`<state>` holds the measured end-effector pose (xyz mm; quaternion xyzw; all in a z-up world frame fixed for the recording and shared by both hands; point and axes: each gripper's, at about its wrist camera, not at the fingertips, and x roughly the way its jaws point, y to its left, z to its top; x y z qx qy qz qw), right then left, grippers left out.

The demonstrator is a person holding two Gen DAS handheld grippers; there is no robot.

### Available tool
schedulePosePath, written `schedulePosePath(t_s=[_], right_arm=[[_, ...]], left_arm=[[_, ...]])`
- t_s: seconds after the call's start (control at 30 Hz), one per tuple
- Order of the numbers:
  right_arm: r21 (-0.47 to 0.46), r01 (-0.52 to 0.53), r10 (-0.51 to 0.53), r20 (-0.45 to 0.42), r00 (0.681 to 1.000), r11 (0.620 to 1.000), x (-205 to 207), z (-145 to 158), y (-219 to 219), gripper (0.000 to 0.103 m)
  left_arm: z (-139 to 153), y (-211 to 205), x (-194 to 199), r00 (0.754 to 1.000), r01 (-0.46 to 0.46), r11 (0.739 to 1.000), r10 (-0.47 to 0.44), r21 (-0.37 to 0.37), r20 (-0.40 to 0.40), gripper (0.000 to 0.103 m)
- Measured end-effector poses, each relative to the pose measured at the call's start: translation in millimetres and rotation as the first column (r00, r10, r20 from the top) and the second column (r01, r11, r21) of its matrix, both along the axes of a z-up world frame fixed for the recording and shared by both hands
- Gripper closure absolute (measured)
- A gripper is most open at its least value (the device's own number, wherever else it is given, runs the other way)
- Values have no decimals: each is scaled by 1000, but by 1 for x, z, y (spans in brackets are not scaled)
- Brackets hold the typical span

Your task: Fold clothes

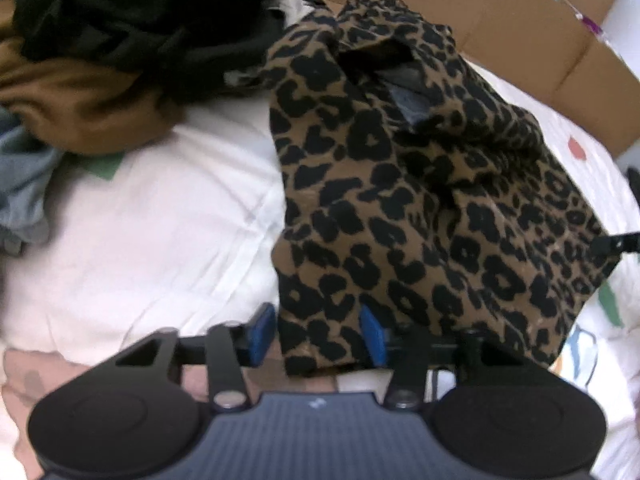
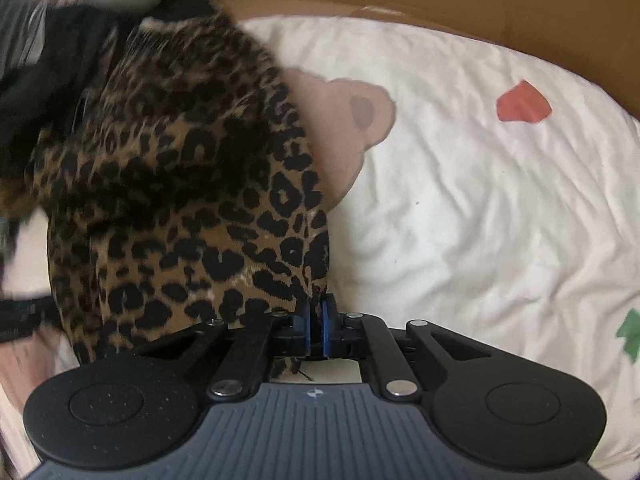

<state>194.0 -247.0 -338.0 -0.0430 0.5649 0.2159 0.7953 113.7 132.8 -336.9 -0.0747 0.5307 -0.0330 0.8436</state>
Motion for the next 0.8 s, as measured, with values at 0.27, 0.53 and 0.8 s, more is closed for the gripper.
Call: schedulePosePath(t_s=[0.27,0.53,0.8], right_arm=[[-45,-79,80,17,997,996,8,28,-16,101],[-55,-19,18,-19,1000,998,10,39,-97,101],[-61,51,-54,-45,997,997,7,49,-157,101]], left_arm=[[23,-16,-14,999,43,993,-42,-112,10,99],[48,-63,-27,990,142,965,-140,-221,21,100],[63,-119,-39,960,273,924,-280,-267,14,100]])
